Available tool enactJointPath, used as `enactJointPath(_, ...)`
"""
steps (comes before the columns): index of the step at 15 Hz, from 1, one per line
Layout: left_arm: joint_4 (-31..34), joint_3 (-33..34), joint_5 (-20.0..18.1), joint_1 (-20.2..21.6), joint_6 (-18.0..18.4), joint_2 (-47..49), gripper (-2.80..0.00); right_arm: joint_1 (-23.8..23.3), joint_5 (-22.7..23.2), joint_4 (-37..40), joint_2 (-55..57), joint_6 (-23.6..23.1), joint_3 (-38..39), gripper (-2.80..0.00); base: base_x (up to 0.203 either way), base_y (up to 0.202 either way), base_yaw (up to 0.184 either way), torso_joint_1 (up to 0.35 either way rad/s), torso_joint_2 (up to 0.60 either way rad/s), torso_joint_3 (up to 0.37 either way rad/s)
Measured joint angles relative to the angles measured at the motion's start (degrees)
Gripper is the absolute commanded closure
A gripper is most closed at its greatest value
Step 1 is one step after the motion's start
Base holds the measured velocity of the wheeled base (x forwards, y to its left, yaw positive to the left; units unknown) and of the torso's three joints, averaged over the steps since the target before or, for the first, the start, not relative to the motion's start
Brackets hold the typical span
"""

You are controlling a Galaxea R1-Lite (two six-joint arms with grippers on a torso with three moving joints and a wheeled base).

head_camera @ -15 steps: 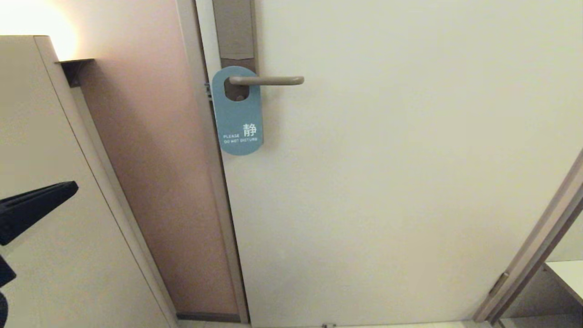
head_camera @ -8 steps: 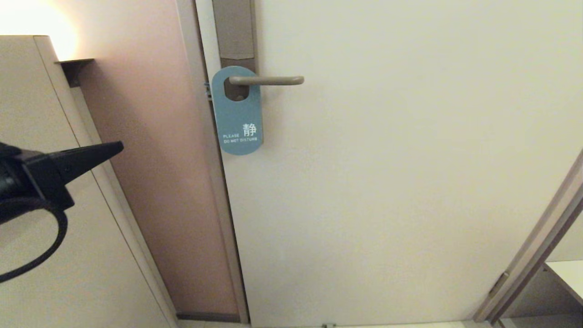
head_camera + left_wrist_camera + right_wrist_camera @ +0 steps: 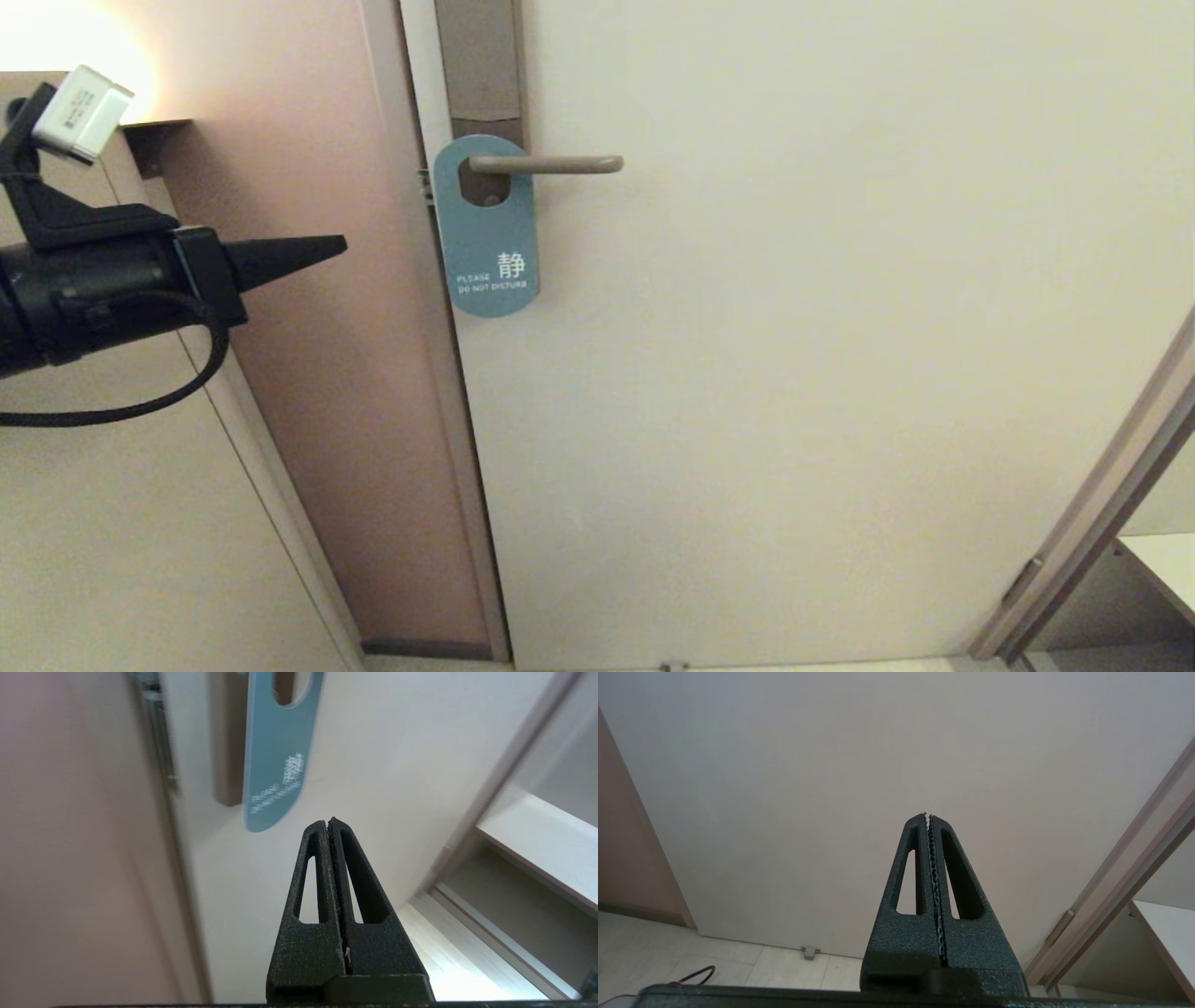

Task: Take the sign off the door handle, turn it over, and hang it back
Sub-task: Take down the sign

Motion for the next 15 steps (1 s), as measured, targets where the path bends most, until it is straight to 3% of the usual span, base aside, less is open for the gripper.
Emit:
enactJointPath(8, -4.9, -0.5, -1.2, -0.1, -0.1, 8.5, 0.00, 0.0, 0.0, 0.0, 0.0, 0.0, 0.0, 0.00, 0.000, 0.000, 0.000, 0.000, 0.00, 0.000)
enactJointPath(9, -5.6, -0.5, -1.2, -0.2, -0.2, 9.2, -2.80, 0.0, 0.0, 0.0, 0.0, 0.0, 0.0, 0.00, 0.000, 0.000, 0.000, 0.000, 0.00, 0.000)
enactJointPath(15, -8.0, -0.1, -1.3, -0.7, -0.1, 11.3, -2.80, 0.0, 0.0, 0.0, 0.0, 0.0, 0.0, 0.00, 0.000, 0.000, 0.000, 0.000, 0.00, 0.000)
